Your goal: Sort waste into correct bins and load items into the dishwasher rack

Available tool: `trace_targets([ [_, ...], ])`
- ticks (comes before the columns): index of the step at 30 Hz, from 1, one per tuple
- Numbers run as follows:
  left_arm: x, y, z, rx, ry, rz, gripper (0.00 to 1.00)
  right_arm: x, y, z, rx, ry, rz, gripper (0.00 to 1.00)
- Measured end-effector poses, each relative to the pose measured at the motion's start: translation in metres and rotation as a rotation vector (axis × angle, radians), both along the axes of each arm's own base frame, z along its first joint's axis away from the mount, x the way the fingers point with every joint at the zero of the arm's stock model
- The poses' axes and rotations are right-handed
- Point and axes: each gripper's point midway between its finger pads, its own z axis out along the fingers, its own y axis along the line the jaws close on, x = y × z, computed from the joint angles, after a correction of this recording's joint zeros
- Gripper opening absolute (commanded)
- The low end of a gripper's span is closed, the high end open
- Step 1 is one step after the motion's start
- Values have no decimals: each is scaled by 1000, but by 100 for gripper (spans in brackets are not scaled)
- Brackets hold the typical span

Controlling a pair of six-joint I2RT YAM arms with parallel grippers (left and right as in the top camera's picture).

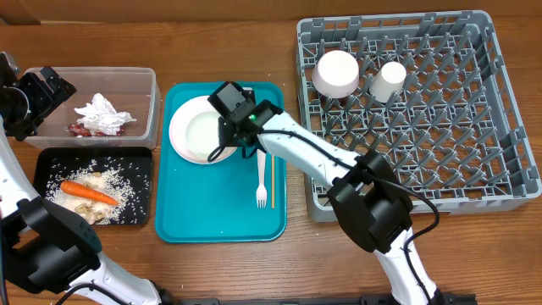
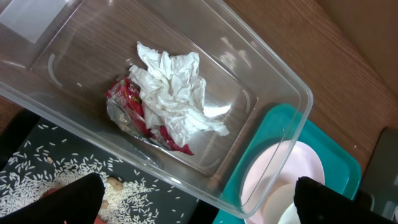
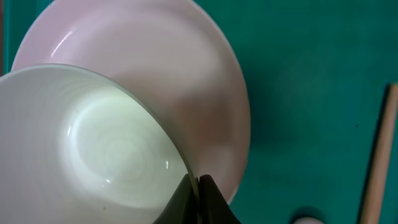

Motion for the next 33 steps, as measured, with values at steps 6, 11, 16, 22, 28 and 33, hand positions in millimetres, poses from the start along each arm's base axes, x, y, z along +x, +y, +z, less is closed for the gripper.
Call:
trace_targets([
  [6,0,0,0,0,0,0,100,7,-18,19,-68,-36,17,4],
  [11,0,0,0,0,0,0,100,5,-34,49,-83,-56,17,4],
  [16,0,0,0,0,0,0,100,5,-63,88,-80,-69,-16,4],
  [22,0,0,0,0,0,0,100,9,-121,128,-102,-73,-84,4],
  [28,0,0,0,0,0,0,100,17,-206,156,-137,-58,-211,4],
  [33,0,0,0,0,0,0,100,15,-298,169,-234,-30,-378,4],
])
